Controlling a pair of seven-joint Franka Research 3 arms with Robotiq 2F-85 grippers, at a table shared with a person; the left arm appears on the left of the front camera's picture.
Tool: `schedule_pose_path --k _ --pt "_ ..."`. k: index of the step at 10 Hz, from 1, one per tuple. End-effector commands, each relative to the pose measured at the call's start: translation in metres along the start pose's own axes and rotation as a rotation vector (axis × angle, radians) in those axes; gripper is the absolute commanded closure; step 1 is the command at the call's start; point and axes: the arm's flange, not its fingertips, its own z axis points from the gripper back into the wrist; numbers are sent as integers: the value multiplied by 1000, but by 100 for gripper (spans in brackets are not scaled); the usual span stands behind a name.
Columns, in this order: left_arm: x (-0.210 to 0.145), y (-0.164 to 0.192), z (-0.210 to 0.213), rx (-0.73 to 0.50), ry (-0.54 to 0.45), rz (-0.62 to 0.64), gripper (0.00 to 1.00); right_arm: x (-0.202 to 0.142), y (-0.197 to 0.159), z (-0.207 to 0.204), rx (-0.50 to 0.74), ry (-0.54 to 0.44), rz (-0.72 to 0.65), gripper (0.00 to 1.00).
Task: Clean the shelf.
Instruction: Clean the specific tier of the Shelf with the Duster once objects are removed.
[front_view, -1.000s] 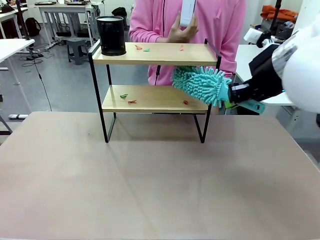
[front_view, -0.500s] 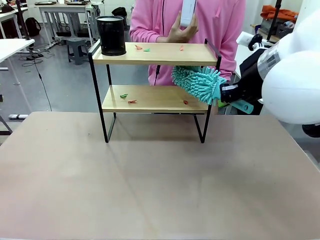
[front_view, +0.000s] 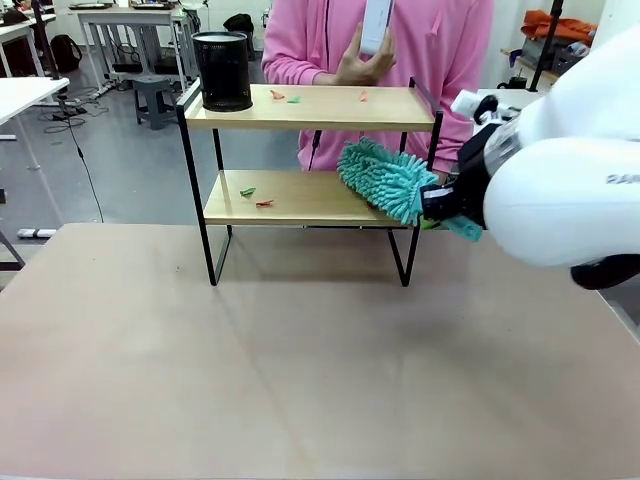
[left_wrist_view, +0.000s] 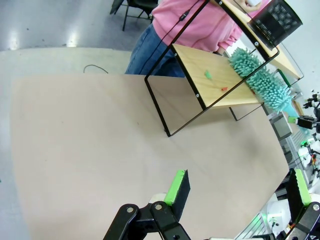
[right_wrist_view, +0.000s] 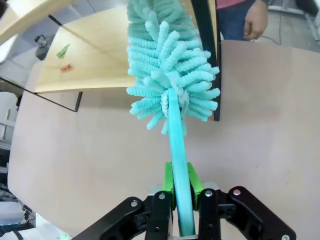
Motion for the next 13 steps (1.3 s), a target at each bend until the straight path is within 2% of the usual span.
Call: schedule_pose_path --k 1,7,11,13 --pt "0 0 -2 -15 -15 -22 0 -15 5 -9 -45 -53 -16 88" --pt "0 0 -2 -15 -15 -22 0 -19 58 -27 88 -30 38 88" --pt "0 0 -2 -15 -15 -22 0 -1 108 -41 184 14 161 88" --pt "0 0 -2 -15 -15 -22 0 -2 113 -42 225 53 222 88"
